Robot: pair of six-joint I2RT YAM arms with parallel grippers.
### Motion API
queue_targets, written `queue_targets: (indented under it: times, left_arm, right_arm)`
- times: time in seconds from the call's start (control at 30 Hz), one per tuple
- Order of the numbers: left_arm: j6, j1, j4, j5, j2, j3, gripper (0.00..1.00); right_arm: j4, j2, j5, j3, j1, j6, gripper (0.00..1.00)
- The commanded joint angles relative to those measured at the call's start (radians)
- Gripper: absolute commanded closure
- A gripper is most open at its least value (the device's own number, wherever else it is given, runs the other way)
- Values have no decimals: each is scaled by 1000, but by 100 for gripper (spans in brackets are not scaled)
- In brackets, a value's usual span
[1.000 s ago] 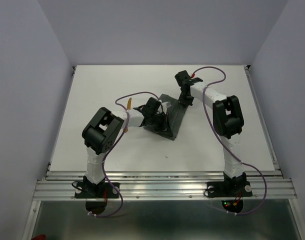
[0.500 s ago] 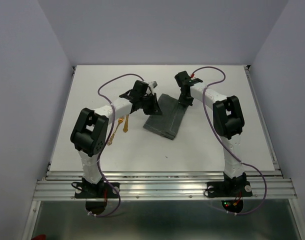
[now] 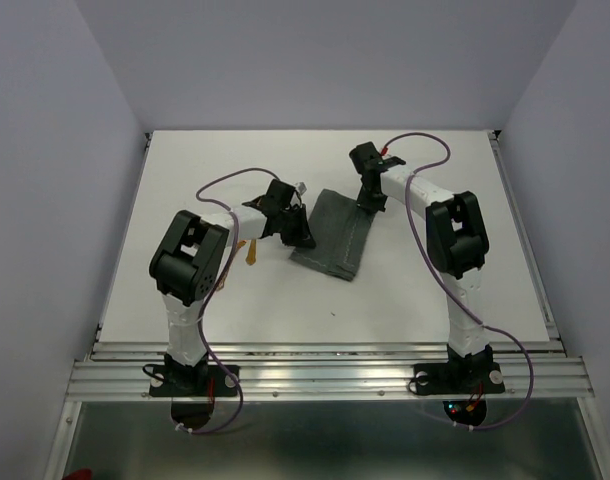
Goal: Fold the napkin into a case and place the utensils inside
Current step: Fold the lower triangle-folded napkin at the center of the board.
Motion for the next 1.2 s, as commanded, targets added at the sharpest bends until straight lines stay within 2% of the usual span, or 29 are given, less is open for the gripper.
queue_targets:
  times: [0.0,0.17,0.3,0.37,0.57,0.67,0.7,0.73,0.77,0.83,0.93,1.17]
  left_arm:
    - [1,-53,-47,-26,-28,-87,100]
    - [-27,-160,-33,-4,-58,-133,100]
    - [-45,-197,-18,48,-93,-143,100]
    - [-45,-197,-17,87,-114,-131,100]
    - [-37,-144,-60,89,-176,-17,100]
    - [-59,-105,-49,95,-147,38,89]
    - [-66,-101,-44,93,-135,76,78]
    - [-73,-99,-41,89,-109,96,72]
    - [-89,-99,-24,84,-98,128,57]
    - [-111,-99,-6,89,-58,153,47]
    - [-148,-99,36,89,-10,190,41]
    - [-194,-102,120,84,74,244,38]
  right_arm:
    - [-49,10,4,-25,-6,-30,99]
    - [-25,-8,-10,-36,3,-74,99]
    - [1,-27,-27,-48,3,-126,98]
    - [36,-36,-65,-60,3,-171,98]
    - [70,-51,-111,-69,3,-198,98]
    - [67,-45,-111,-65,3,-194,98]
    - [67,-42,-109,-62,3,-192,98]
    - [66,-44,-109,-60,3,-189,98]
    - [63,-41,-109,-57,3,-188,98]
    - [61,-39,-108,-52,3,-182,98]
    - [53,-30,-111,-42,13,-172,98]
    - [49,-18,-122,-26,22,-162,98]
